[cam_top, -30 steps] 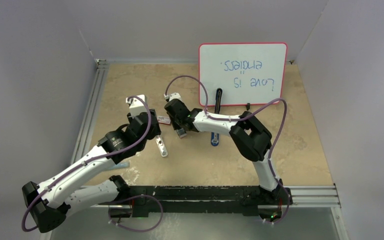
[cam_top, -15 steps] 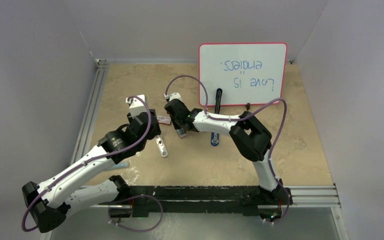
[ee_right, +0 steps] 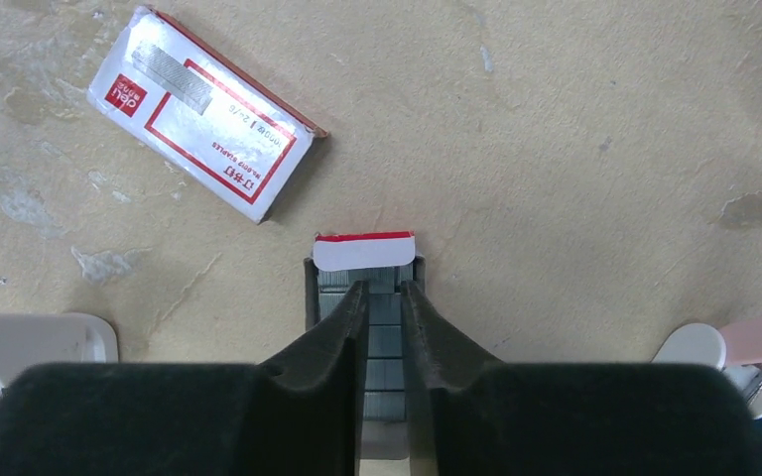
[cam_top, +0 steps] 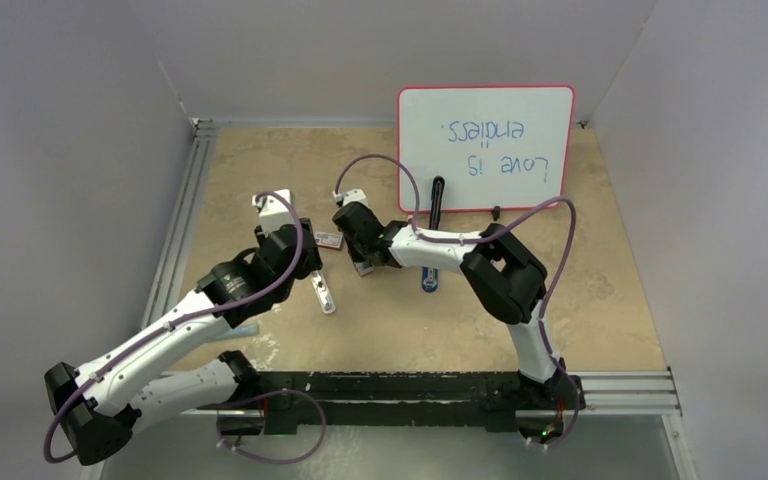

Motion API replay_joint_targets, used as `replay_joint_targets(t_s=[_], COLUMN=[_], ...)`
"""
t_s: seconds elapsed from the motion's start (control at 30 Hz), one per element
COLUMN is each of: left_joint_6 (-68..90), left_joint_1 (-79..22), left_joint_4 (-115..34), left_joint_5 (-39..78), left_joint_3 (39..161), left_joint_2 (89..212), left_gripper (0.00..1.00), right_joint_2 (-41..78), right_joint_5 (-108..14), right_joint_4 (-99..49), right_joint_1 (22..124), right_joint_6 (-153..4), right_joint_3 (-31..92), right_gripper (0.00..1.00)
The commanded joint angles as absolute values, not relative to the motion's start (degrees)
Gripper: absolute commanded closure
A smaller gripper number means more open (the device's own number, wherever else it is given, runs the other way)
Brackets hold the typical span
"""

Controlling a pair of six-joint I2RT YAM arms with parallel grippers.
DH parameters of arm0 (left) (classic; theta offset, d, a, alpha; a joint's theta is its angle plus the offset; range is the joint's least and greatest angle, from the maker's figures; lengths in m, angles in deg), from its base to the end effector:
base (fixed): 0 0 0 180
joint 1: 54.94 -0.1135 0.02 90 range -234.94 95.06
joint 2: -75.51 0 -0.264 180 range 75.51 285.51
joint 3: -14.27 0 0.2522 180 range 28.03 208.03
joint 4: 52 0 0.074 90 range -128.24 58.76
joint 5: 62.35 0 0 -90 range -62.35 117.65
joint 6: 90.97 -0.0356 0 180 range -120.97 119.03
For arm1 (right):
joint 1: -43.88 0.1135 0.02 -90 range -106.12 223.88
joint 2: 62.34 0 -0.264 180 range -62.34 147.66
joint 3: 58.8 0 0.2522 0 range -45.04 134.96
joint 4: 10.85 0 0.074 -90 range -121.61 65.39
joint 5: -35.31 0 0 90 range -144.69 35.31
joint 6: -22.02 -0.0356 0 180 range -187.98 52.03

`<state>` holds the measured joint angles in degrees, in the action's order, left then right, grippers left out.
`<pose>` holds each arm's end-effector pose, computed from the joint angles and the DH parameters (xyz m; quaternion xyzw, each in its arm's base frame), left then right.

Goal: Load the staples into the stapler

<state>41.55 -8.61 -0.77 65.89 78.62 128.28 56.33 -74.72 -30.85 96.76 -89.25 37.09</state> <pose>0.1443 -0.1192 0.3093 -0.1108 0.8592 -0.0696 0.4945 0.2861 0.3579 0.1745 -0.1787 0.8872 0.1106 0.4107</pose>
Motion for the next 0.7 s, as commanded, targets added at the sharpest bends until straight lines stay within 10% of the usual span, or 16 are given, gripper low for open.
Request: replay_joint_targets(t_s=[0.0, 0.67], left_joint_6=[42.36, 42.36], left_joint_1=[-8.27, -8.27], left_joint_4=[-1.52, -1.50], left_joint_5=[67.12, 67.23], left_joint_3=[79.60, 79.55], left_joint_2=[128.20, 128.32], left_gripper=[0.50, 0.50], right_joint_2=[53.13, 56.22], right_joint_5=[-76.07, -75.73], right_joint_4=[-28.96, -27.45], right_joint_1=[97.02, 97.05], right_joint_6=[-90.00, -90.91], right_joint_3=[37.02, 38.04], right_gripper=[0.76, 0.65])
